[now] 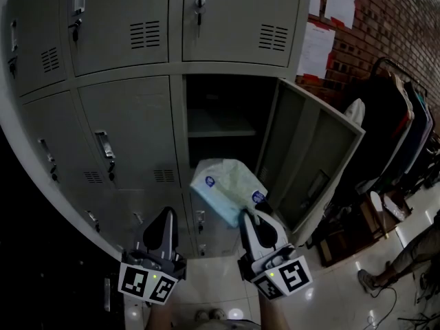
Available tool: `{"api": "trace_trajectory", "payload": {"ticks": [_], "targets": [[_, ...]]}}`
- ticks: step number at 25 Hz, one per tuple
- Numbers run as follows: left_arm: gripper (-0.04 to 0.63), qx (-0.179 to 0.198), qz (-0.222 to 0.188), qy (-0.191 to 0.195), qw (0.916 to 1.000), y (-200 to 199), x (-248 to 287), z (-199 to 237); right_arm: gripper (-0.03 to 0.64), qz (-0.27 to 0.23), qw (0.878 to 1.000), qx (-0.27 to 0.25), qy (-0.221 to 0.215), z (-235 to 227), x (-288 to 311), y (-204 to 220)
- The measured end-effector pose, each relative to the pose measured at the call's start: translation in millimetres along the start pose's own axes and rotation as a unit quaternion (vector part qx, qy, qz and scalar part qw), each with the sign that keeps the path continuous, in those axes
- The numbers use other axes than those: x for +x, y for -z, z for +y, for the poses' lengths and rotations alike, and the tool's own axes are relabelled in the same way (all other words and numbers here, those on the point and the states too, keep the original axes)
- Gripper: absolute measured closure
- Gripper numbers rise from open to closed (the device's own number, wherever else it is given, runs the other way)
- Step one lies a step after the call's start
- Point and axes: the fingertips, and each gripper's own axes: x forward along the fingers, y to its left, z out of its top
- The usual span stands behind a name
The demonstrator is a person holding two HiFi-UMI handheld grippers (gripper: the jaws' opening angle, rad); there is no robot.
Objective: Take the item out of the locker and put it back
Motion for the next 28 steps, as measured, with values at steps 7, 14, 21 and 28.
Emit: {"api": "trace_trajectory", "payload": {"ticks": [7,14,21,28], "targets": [[0.592,0.001,-0.007,-0.005,1.0000,-5.1,-1.3,5.1,0.598,0.004,1.000,-0.008,0.004,-0.8,-5.3,-0.4],[0.592,0.000,-0.011,-0.006,0.9999,-7.3,-0.5,9.0,0.598,-0.008,1.000,-0.028,0.006,-8.2,6.3,-12.9],[0.592,-0.008,-0.004,-0.017,0.9998,-1.7,-0.4,22.7,0.598,0.037,0.990,-0.117,0.074,-89.7,116.8,-22.3],[0.592,-0.009,-0.010,-0.018,0.9997,-2.6,13.0,38.4,0.598,0.159,0.959,-0.209,0.108,-149.3,243.7,10.1]]}}
